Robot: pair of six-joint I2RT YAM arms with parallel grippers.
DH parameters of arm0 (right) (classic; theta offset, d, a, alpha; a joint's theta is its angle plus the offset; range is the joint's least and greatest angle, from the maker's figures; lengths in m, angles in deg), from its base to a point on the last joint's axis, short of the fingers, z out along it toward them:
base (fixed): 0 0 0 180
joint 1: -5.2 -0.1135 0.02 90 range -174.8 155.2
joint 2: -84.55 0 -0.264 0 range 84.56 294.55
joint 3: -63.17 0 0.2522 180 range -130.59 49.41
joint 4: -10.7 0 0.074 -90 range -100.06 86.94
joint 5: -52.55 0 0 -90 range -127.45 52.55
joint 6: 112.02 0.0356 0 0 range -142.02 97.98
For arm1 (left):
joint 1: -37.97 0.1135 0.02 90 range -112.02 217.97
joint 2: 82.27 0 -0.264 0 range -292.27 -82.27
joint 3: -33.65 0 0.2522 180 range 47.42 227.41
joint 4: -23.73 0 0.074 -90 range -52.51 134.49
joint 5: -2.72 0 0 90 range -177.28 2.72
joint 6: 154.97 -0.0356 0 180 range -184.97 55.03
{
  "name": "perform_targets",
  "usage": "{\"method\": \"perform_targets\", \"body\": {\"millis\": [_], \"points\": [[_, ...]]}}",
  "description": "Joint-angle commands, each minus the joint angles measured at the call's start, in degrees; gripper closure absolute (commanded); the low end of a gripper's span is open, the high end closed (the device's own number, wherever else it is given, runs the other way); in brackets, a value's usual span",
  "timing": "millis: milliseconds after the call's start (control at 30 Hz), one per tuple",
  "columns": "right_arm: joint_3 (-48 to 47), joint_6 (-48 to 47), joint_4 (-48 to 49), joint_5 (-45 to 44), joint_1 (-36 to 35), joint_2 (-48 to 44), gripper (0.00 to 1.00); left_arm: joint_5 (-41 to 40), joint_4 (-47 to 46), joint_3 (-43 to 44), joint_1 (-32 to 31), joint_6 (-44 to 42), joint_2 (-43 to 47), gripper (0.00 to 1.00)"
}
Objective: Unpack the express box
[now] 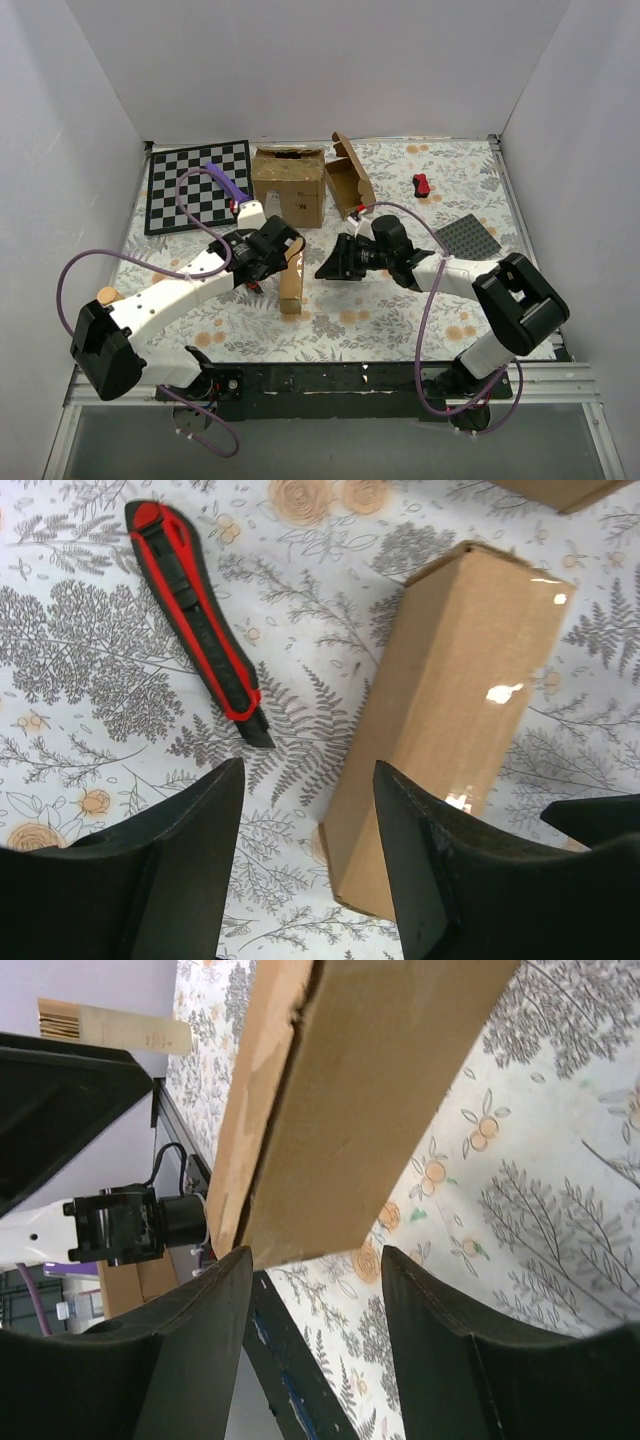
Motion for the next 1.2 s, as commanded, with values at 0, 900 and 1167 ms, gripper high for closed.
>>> {"method": "perform_targets", "body": {"millis": [0,900,1167], "points": [[-4.4,1.6,4.4,1.1,-0.5,3.8,0.39,7.1,-6.5,-7.3,5.1,-1.8,5.1,0.47],[-7.0,6.0,11.6,2.7,-2.8,11.9,0.30,16.2,-18.2,-11.2,6.8,-5.0,1.2,0.48],[-3.8,11.6,17.6,2.0,-2.8,12.8,0.30,18.0,-18.9,-13.4,6.8,-3.4,2.9,0.48]]}}
